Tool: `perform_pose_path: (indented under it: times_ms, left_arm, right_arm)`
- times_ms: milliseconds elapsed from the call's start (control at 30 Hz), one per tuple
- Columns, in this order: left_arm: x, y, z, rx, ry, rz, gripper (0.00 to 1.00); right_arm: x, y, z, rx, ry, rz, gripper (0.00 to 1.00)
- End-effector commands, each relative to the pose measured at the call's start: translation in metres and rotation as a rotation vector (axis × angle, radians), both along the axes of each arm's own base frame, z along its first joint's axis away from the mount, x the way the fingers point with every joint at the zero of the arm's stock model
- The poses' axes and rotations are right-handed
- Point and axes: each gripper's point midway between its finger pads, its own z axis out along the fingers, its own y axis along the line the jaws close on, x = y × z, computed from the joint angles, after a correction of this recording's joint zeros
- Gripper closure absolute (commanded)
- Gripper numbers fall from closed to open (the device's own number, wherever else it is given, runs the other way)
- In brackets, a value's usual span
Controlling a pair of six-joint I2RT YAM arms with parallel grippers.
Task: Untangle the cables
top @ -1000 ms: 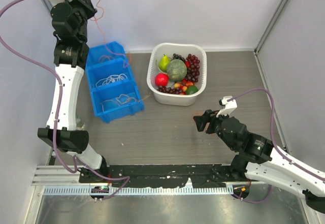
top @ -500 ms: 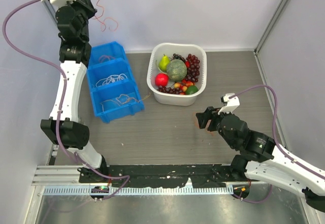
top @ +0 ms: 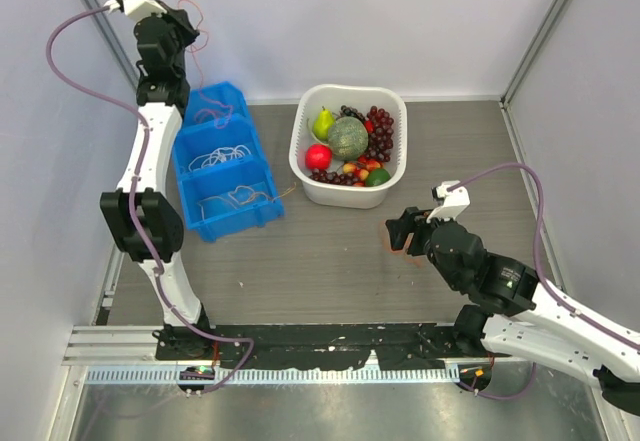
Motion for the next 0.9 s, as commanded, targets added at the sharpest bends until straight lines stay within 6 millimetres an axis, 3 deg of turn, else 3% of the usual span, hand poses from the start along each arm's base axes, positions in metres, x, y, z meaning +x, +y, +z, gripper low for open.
perform_pose_path:
  times_ms: [0,167,467,600,633,700,867]
  left_arm:
    - [-0.005,0.015,0.042,0.011,-0.116,-0.001,1.0]
    - [0.0,0.023,0.036,0.022,-0.106,0.014,1.0]
    - [0.022,0.047,-0.015,-0.002,-0.011,0.036,1.0]
    - [0.032,0.053,-0.06,-0.021,0.071,0.044,1.0]
    - [0.034,0.054,-0.092,-0.039,0.118,0.052,1.0]
    - [0.032,0.056,-0.119,-0.076,0.17,0.07,1.0]
    - [0.023,0.064,-0.163,-0.153,0.267,0.131,1.0]
  right_arm:
    - [0.006,0.0,0.024,0.055,-0.042,-0.033,0.33]
    - [0.007,0.003,0.023,0.059,-0.036,-0.034,0.33]
    - [0.009,0.006,0.02,0.043,-0.031,-0.031,0.33]
    - [0.01,0.008,0.017,0.038,-0.024,-0.03,0.33]
    - [0.01,0.008,0.016,0.047,-0.019,-0.032,0.33]
    - [0.009,0.009,0.015,0.056,-0.015,-0.032,0.33]
    - [0.005,0.01,0.015,0.082,-0.003,-0.019,0.33]
